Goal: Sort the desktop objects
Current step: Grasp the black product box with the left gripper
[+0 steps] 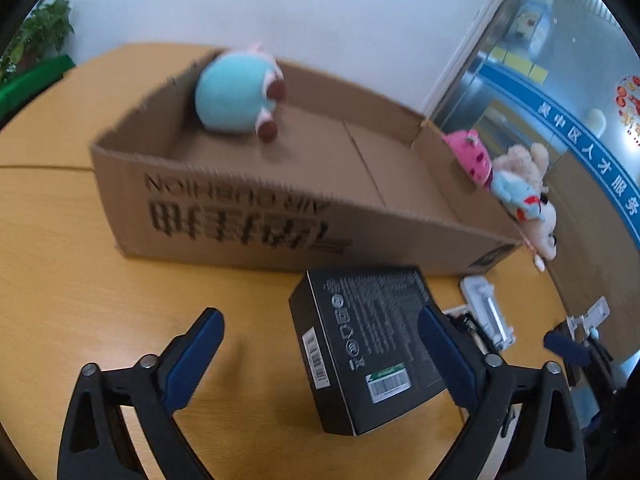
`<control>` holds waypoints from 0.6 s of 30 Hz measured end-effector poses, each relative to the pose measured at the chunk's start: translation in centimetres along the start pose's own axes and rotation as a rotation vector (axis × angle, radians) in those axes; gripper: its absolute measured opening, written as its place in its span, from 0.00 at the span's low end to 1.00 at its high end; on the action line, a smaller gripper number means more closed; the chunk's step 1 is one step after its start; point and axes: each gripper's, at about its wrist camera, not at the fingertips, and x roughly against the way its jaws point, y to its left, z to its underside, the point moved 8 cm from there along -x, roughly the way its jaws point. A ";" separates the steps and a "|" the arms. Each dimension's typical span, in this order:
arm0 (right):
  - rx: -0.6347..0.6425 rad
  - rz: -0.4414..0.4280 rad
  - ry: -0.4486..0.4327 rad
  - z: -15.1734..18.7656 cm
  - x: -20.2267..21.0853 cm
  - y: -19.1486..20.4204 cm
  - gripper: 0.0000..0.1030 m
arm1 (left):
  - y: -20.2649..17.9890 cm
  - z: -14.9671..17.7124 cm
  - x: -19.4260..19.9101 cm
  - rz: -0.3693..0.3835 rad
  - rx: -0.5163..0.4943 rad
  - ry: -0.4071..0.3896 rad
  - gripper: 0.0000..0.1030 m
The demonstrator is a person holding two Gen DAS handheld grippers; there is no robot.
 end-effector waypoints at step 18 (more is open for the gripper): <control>0.141 -0.118 0.235 0.6 -8.7 4.9 0.99 | 0.9 2.0 0.9 0.115 -0.011 0.097 0.55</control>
